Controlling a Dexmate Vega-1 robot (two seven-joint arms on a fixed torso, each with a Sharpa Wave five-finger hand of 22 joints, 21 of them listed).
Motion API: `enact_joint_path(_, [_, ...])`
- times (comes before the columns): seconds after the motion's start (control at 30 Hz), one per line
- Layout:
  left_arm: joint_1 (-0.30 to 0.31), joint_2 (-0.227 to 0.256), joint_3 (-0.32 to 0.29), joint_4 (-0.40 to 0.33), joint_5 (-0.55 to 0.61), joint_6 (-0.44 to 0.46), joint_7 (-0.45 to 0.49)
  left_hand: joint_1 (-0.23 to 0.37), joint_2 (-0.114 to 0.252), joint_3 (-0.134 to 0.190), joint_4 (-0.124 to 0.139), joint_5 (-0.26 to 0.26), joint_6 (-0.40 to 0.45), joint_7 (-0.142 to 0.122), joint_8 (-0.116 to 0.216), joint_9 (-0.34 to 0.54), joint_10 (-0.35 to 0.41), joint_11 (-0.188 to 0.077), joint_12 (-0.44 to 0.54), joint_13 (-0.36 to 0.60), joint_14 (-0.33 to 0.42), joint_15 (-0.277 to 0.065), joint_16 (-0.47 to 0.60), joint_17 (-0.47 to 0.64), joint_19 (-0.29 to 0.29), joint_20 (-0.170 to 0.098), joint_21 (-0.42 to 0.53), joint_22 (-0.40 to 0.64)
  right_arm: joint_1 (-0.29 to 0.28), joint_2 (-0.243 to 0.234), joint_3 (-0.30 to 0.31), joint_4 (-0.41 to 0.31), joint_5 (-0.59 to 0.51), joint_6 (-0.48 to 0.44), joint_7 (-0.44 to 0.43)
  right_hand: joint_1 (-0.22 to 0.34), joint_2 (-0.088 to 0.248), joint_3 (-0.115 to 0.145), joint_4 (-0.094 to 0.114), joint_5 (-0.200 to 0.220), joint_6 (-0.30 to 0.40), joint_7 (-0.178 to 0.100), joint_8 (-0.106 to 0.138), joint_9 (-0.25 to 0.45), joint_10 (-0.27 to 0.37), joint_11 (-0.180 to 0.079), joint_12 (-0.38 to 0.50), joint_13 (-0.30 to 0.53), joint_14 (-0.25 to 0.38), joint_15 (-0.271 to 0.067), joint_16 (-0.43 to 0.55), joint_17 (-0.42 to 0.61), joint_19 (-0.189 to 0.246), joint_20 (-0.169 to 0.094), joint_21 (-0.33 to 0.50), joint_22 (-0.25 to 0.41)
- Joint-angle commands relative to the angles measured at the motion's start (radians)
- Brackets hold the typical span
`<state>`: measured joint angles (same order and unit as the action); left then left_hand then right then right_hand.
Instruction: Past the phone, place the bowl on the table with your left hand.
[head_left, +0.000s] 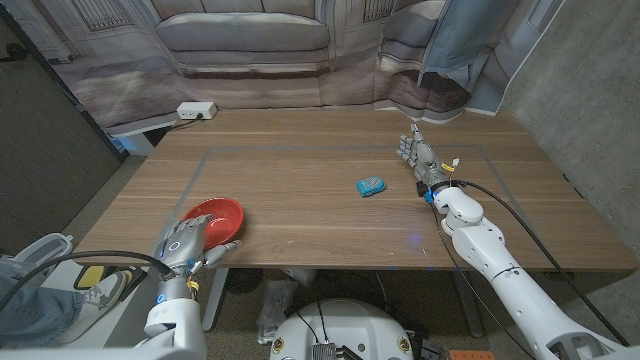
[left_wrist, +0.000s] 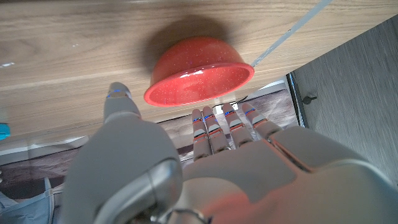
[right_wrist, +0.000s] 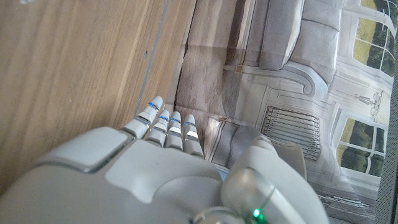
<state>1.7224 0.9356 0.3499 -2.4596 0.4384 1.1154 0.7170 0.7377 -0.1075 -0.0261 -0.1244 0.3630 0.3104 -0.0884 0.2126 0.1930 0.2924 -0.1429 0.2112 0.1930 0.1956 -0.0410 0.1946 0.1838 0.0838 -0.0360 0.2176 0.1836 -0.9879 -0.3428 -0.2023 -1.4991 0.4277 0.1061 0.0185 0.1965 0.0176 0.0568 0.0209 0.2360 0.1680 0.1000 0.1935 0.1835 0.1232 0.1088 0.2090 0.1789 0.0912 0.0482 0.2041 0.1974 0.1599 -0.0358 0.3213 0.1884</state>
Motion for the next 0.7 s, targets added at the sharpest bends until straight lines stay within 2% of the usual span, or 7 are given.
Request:
enact_joint_path(0.03, [-0.080, 0.021, 0.057, 0.023, -0.041, 0.022, 0.015, 0.012, 0.000, -0.010, -0.001, 0.010, 0.009, -0.001, 0.007, 0.003, 0.009, -0.003, 0.004, 0.005, 0.011, -0.069, 0.004, 0.003, 0.006, -0.019, -0.002, 0.003, 0.005, 0.009, 0.006, 0.016, 0.003, 0.009, 0.007, 0.009, 0.003, 0.001, -0.003, 0.000, 0.002, 0.001, 0.003, 0.003, 0.009, -0.001, 0.000, 0.004, 0.010, -0.002, -0.001, 0.004, 0.010, -0.035, -0.007, 0.003])
enact_joint_path(0.43, [-0.185, 0.032, 0.135, 0.063, -0.084, 0.038, 0.000, 0.020, 0.005, -0.013, 0.000, 0.013, 0.016, -0.006, 0.008, 0.003, 0.014, -0.001, 0.004, 0.006, 0.014, -0.073, 0.004, 0.003, 0.006, -0.021, -0.003, 0.003, 0.005, 0.013, 0.014, 0.029, 0.007, 0.019, 0.011, 0.009, 0.004, 0.000, -0.004, 0.000, 0.002, 0.001, 0.003, 0.003, 0.009, -0.002, -0.001, 0.004, 0.010, -0.002, -0.001, 0.004, 0.011, -0.036, -0.009, 0.003])
enact_joint_path(0.57, [-0.205, 0.034, 0.146, 0.075, -0.105, 0.029, -0.004, 0.022, 0.007, -0.014, 0.001, 0.013, 0.019, -0.005, 0.008, 0.003, 0.015, -0.003, 0.004, 0.006, 0.014, -0.073, 0.003, 0.003, 0.006, -0.019, -0.003, 0.003, 0.009, 0.014, 0.014, 0.036, 0.006, 0.019, 0.014, 0.009, 0.004, 0.000, -0.004, 0.000, 0.001, 0.002, 0.002, 0.003, 0.009, -0.001, -0.001, 0.004, 0.010, -0.002, -0.001, 0.004, 0.011, -0.036, -0.009, 0.003])
enact_joint_path(0.63, [-0.210, 0.030, 0.147, 0.082, -0.118, 0.021, -0.002, 0.024, 0.008, -0.015, 0.001, 0.014, 0.019, -0.007, 0.008, 0.003, 0.020, -0.012, 0.005, 0.006, 0.014, -0.073, 0.003, 0.003, 0.006, -0.019, -0.004, 0.003, 0.012, 0.017, 0.014, 0.042, 0.006, 0.019, 0.015, 0.009, 0.004, 0.000, -0.004, 0.000, 0.001, 0.001, 0.002, 0.003, 0.009, -0.001, -0.001, 0.004, 0.010, -0.002, -0.001, 0.004, 0.011, -0.036, -0.010, 0.003])
enact_joint_path(0.7, [-0.214, 0.029, 0.149, 0.088, -0.127, 0.014, 0.002, 0.026, 0.010, -0.016, 0.002, 0.014, 0.020, -0.008, 0.007, 0.003, 0.018, -0.009, 0.003, 0.006, 0.015, -0.073, 0.003, 0.003, 0.006, -0.019, -0.004, 0.003, 0.013, 0.018, 0.014, 0.043, 0.005, 0.017, 0.014, 0.009, 0.004, 0.000, -0.005, 0.000, 0.001, 0.001, 0.002, 0.003, 0.009, -0.002, -0.001, 0.004, 0.010, -0.003, -0.001, 0.004, 0.011, -0.036, -0.010, 0.003])
